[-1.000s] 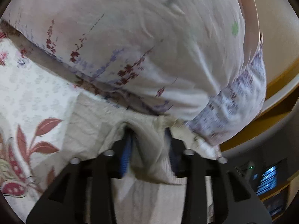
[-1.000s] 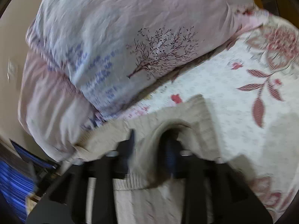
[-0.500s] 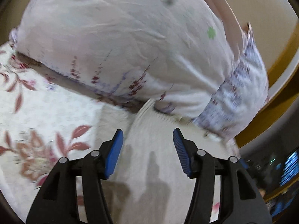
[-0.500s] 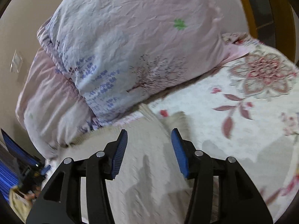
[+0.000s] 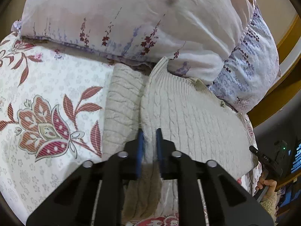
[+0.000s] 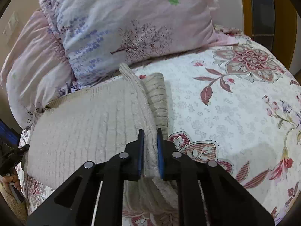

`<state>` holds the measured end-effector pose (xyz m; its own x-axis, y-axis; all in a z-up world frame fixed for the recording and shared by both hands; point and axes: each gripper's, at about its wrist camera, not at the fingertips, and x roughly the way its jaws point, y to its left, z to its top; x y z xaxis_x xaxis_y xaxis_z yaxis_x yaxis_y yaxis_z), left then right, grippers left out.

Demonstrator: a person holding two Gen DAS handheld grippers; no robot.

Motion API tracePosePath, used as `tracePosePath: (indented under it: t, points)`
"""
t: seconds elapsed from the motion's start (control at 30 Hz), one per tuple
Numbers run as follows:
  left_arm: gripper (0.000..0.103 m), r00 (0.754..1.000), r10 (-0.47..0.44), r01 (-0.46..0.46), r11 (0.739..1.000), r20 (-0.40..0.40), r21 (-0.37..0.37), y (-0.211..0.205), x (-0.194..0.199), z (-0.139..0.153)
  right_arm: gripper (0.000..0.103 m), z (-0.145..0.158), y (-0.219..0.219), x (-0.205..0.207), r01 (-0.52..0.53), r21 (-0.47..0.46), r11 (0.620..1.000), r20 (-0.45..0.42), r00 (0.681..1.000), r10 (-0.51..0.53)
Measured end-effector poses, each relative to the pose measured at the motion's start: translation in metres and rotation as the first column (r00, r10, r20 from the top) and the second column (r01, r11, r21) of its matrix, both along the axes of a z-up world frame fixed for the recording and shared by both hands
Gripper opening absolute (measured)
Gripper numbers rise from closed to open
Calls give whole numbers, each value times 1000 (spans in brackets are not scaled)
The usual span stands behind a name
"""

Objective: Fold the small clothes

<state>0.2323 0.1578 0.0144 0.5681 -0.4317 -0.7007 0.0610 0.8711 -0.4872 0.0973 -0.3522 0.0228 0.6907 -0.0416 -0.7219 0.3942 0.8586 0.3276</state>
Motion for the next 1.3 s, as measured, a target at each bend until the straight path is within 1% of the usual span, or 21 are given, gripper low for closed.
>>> tracePosePath:
  t: [0.13,0.27,0.37,0.43,0.5,0.63,0.7,0.77,0.8,0.87,0.97,1.07,1.13,1.23,1.27,1.3]
  points:
    - [6,1000,-21,21,1000,15,3,1,-6,6,8,11,4,-13,6,10,1000,36,999,-6]
    - [6,999,-42,42,999,25,5,5,-16,12,8,15,10,-26,13,16,1000,41,999,-14]
    - [6,999,-45,45,999,17,16,10,-20,9,8,10,13,-31,29,1,1000,14,999,-29]
    - [6,999,-36,36,999,7,33,11,-19,4,8,2,13,-27,40,-29,999,-19,999,-41]
    - [7,1000,-30,30,999,-7,22,10,-16,-1,9,-4,14,-20,47,-52,998,-41,998,-49]
    - [10,1000,-29,29,999,-3,36,5,-13,-2,11,-2,19,-9,37,-119,992,-77,996,-46]
    - [18,1000,-24,23,999,6,33,7,-16,2,23,3,22,-8,42,-140,989,-75,996,-53]
    - [38,999,-7,6,999,33,37,7,-19,9,30,14,28,-9,40,-171,985,-28,999,-46]
    - [42,998,1,-4,999,61,45,6,-22,14,31,18,31,-9,32,-178,983,-12,999,-35]
    - [54,993,-13,6,998,120,66,-2,-27,25,31,24,43,-2,-23,-182,983,6,1000,25]
    - [64,983,-67,53,995,172,88,-21,-32,36,31,23,67,17,-124,-181,976,-13,992,123]
    - [66,975,-132,110,986,179,126,-46,-29,38,31,20,89,33,-199,-198,960,-29,980,197]
    - [66,975,-161,140,980,151,140,-57,-23,31,30,16,100,43,-235,-211,949,-44,972,231]
    - [66,981,-171,155,975,90,157,-65,-16,15,31,-2,105,60,-261,-198,945,-115,964,242]
    - [66,983,-170,156,973,75,168,-67,-13,9,31,-3,104,60,-255,-207,944,-96,966,240]
    - [66,982,-173,157,972,80,174,-67,-13,6,32,-4,104,62,-258,-212,943,-96,965,242]
